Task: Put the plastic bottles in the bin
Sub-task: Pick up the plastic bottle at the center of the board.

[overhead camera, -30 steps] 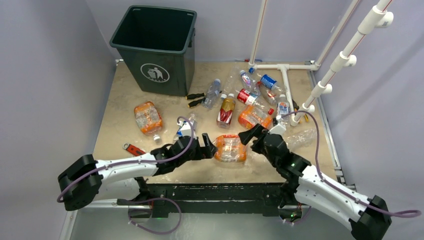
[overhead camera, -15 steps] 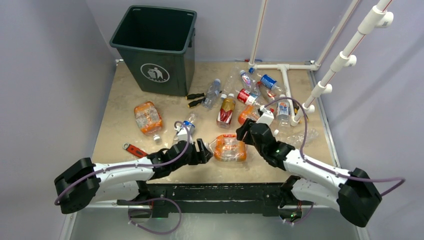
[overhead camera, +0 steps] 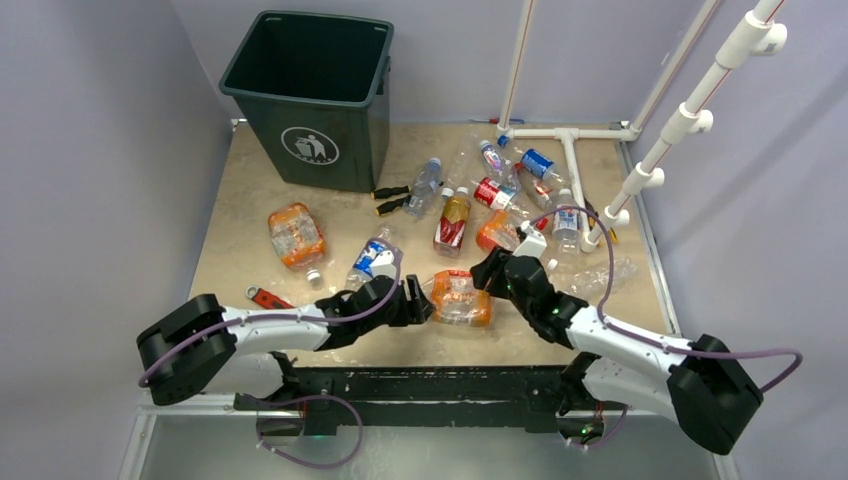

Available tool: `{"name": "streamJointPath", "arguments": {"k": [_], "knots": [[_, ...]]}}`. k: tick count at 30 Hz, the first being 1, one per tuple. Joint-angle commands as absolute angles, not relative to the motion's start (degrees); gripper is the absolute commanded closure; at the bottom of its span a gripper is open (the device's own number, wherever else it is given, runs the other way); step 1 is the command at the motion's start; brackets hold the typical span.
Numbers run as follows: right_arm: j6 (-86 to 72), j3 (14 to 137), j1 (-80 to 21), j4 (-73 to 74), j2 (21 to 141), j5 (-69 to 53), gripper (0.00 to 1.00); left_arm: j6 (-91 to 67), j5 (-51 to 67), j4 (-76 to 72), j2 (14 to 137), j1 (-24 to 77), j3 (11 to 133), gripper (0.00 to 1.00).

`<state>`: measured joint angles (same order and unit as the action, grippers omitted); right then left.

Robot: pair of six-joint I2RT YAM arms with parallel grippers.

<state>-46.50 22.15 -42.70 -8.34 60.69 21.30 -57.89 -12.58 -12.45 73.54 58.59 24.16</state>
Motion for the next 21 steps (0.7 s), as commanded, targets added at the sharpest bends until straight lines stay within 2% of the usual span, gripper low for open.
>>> {"name": "streamJointPath", "arguments": {"k": [1,11,14,16,19,21], "knots": [[-50.46,17.61,-42.61,-11.07,56.61,15.70,0.42,-56.95,-15.95,-14.33,75.19,58.63,28.47,0.38],[-53.91,14.46,-42.98,-9.27,52.01,12.30,0.41,-56.79,-16.22,-14.40,80.12,54.30,32.25,0.40],[-52.50,15.45,-42.98,-7.77,51.64,12.09,0.36,-56.99,-16.26,-13.71,79.96,52.52,31.62,0.40],[-51.63,16.11,-42.98,-6.63,51.52,12.17,0.28,-57.18,-16.11,-13.35,79.27,51.53,30.54,0.38],[-50.96,16.35,-42.98,-6.15,52.13,11.99,0.25,-58.06,-15.25,-13.15,77.33,50.92,28.34,0.31],[-51.44,16.51,-42.96,-5.76,53.61,10.90,0.23,-59.09,-14.36,-13.40,75.14,50.89,26.43,0.20]]}}
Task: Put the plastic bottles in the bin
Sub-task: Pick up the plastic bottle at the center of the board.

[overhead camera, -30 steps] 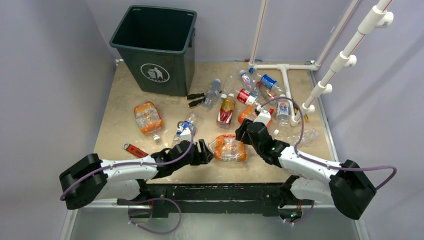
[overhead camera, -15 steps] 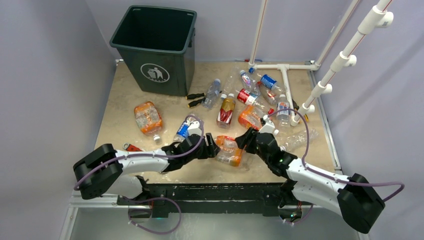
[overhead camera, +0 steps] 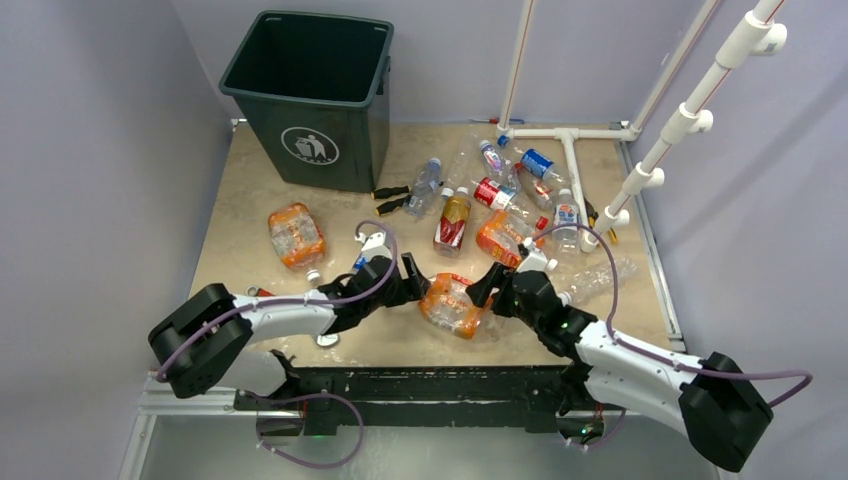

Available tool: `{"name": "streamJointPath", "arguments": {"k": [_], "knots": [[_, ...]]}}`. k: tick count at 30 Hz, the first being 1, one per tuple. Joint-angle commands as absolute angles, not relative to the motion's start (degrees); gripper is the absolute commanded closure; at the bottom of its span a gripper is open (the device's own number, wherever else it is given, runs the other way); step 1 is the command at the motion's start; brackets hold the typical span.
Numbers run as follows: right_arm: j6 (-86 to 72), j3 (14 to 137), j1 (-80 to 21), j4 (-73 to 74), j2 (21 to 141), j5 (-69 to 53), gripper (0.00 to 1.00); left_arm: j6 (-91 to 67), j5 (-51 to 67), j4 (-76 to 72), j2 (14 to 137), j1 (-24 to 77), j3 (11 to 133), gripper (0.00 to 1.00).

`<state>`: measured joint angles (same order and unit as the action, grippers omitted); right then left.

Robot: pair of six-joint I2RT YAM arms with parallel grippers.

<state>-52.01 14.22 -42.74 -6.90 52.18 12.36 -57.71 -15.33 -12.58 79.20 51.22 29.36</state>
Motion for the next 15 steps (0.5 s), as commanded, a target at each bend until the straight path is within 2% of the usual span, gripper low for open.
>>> {"name": "streamJointPath", "arguments": {"k": [1,4,7,15], "knots": [[-51.76,16.48,-42.98,-6.00,54.26,10.27,0.22,-59.68,-13.67,-13.98,73.93,50.93,25.33,0.15],[-53.07,15.01,-42.98,-7.05,54.73,8.69,0.18,-62.01,-10.82,-17.47,71.23,50.96,21.59,0.08],[-53.58,13.85,-42.98,-8.04,54.64,8.30,0.19,-63.18,-7.88,-21.66,71.85,50.91,19.83,0.09],[-55.44,13.02,-42.98,-8.72,54.94,6.92,0.48,-62.93,-6.80,-24.54,76.37,50.93,20.83,0.14]]}}
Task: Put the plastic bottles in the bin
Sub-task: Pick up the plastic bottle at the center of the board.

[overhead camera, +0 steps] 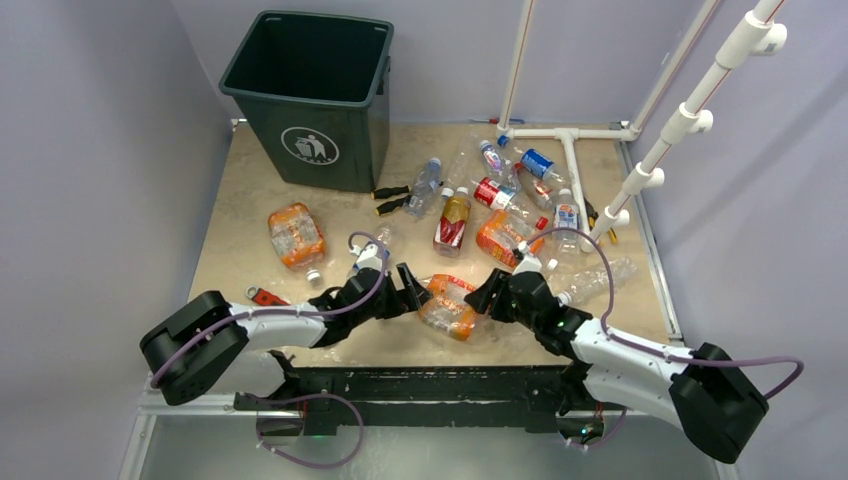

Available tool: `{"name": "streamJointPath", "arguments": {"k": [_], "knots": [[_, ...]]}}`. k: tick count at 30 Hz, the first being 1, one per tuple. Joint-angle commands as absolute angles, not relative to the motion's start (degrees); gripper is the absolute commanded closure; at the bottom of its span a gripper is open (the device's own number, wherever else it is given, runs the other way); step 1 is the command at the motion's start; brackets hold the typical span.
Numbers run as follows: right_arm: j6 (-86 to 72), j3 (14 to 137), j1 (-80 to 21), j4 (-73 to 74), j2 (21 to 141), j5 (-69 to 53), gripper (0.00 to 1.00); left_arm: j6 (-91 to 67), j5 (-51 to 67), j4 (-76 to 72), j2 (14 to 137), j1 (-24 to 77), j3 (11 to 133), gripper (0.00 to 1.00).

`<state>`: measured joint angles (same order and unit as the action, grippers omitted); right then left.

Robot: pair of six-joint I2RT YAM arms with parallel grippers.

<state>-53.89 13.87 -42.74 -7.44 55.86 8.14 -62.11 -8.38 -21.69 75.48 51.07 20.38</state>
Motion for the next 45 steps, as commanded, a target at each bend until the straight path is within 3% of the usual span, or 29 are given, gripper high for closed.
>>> {"name": "streamJointPath", "arguments": {"k": [1,8,17,25,30,34,40,45], "knots": [[-55.53,12.93,-42.98,-8.64,54.66,6.86,0.52,-62.74,-6.76,-24.79,76.24,50.92,20.83,0.14],[-56.94,12.04,-42.98,-9.45,51.29,6.45,0.73,-61.81,-6.76,-25.27,73.88,50.89,20.67,0.14],[-61.77,9.97,-42.98,-13.21,39.57,4.58,0.77,-59.50,-10.64,-23.11,57.97,50.90,17.35,0.12],[-63.78,10.40,-42.98,-20.95,39.97,3.34,0.77,-55.92,-8.23,-30.25,46.60,50.94,14.19,0.08],[-64.03,10.79,-42.98,-28.54,42.04,4.29,0.77,-53.24,-2.82,-31.69,48.70,50.98,16.87,0.10],[-65.45,10.76,-42.98,-33.94,44.29,3.16,0.77,-53.14,-0.28,-33.10,53.52,51.29,18.72,0.16],[-61.39,13.22,-42.98,-34.34,45.88,0.21,0.74,-52.50,-1.51,-32.91,52.00,51.34,19.00,0.48],[-46.66,21.71,-42.98,-23.24,46.44,-6.18,0.42,-47.19,-3.51,-25.86,46.09,51.25,21.08,0.67]]}}
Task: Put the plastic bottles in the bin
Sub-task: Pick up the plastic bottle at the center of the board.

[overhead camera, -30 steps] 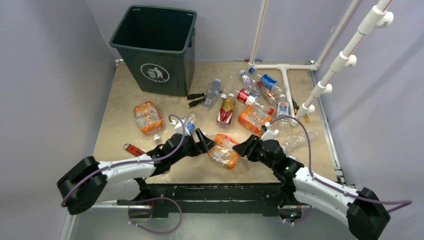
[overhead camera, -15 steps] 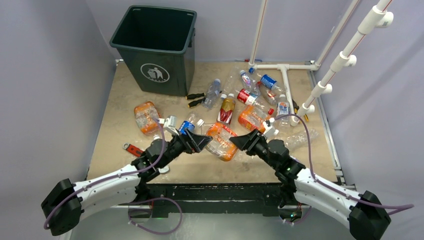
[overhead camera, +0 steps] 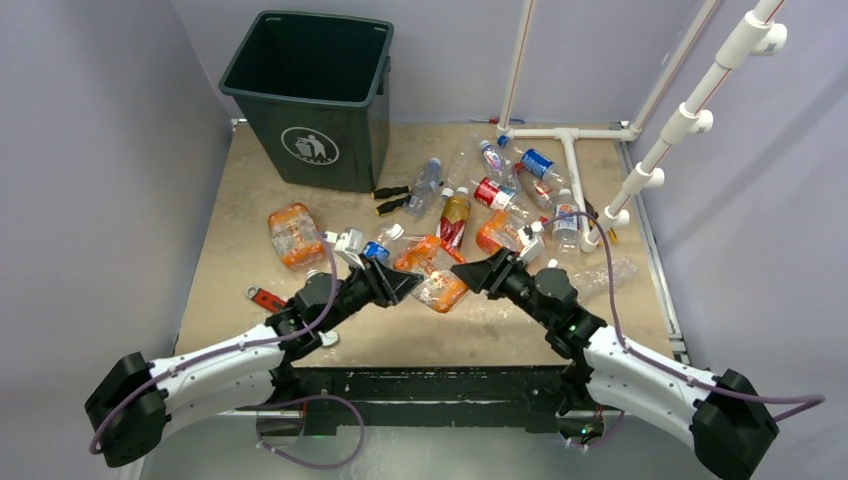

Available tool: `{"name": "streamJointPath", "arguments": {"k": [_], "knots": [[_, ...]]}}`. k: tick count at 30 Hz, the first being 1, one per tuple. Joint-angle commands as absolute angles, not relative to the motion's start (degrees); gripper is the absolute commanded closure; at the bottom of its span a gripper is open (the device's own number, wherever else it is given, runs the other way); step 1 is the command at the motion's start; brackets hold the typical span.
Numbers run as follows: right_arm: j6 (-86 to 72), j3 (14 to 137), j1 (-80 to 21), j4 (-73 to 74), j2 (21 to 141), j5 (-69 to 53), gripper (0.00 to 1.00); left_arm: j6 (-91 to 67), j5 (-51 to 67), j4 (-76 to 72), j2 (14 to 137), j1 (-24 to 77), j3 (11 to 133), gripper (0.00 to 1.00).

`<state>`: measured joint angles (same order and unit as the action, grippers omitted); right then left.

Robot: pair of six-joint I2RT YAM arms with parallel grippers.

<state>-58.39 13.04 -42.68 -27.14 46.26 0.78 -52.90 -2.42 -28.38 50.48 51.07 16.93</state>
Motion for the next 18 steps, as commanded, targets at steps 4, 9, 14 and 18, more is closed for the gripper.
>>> {"name": "streamJointPath", "arguments": {"k": [4,9,14,18], "knots": [[-37.32,27.56,-42.98,-13.00,45.22,-11.05,0.12,-41.46,-1.57,-20.49,42.36,51.28,25.34,0.86],[-29.50,31.51,-42.98,-10.33,39.68,-17.06,0.01,-33.99,7.96,-11.24,40.40,51.26,33.95,0.90],[-23.51,36.60,-42.98,-9.28,38.79,-22.13,0.02,-29.38,19.14,-6.29,40.56,51.28,41.01,0.89],[-23.40,37.47,-42.98,-13.42,36.75,-28.33,0.06,-27.00,25.48,-2.74,41.19,51.25,45.98,0.88]]}}
